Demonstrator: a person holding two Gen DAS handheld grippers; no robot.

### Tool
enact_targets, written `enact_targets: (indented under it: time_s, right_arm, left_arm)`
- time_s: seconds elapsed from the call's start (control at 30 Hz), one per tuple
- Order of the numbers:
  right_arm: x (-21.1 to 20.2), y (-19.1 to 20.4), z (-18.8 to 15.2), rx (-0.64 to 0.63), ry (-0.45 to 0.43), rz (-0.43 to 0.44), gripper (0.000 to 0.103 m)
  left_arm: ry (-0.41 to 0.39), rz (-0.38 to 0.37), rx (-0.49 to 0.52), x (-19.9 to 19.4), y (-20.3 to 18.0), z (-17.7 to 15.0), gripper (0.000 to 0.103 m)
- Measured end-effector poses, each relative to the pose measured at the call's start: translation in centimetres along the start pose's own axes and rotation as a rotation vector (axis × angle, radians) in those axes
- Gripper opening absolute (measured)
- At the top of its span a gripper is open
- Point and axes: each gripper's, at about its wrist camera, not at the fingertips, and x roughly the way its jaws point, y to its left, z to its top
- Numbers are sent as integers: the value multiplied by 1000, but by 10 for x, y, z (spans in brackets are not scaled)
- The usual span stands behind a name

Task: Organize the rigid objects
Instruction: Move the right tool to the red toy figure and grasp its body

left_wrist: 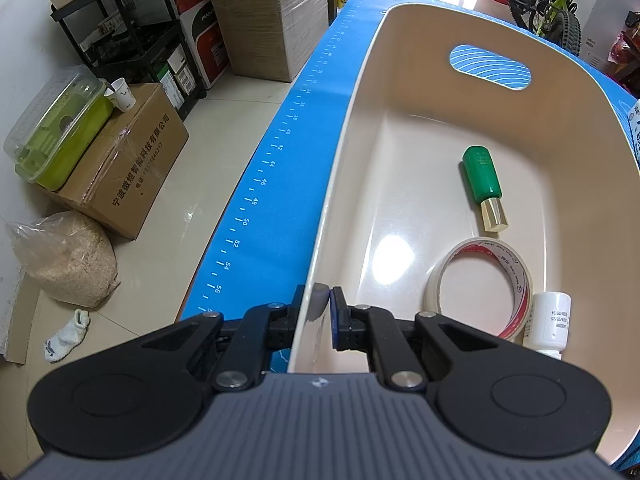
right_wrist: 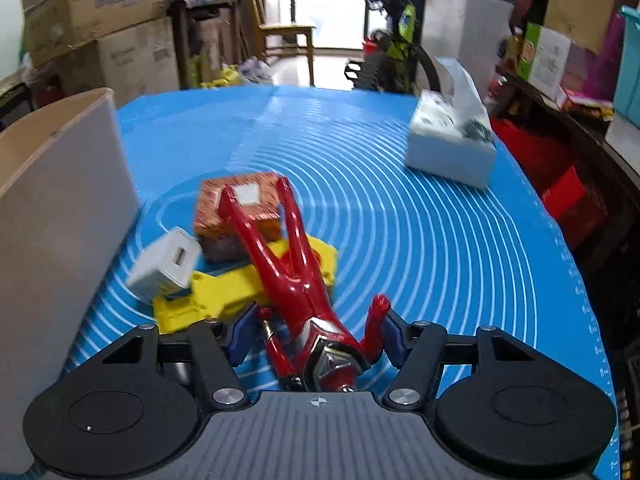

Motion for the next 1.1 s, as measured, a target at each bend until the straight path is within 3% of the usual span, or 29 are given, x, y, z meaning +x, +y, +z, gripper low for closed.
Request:
enact_targets:
  time_s: [0.3, 0.7, 1.1]
  right_arm:
    - [-14, -4, 3, 42, -40, -6, 65]
    - [-44, 0, 14, 77, -166, 9, 65]
    - [-93, 46, 35, 33, -321, 112, 65]
  left_arm:
    - [0, 0, 1, 0, 0, 0, 13]
    - [0, -1, 0, 0, -1, 0, 13]
    - [0, -1, 0, 0, -1, 0, 13]
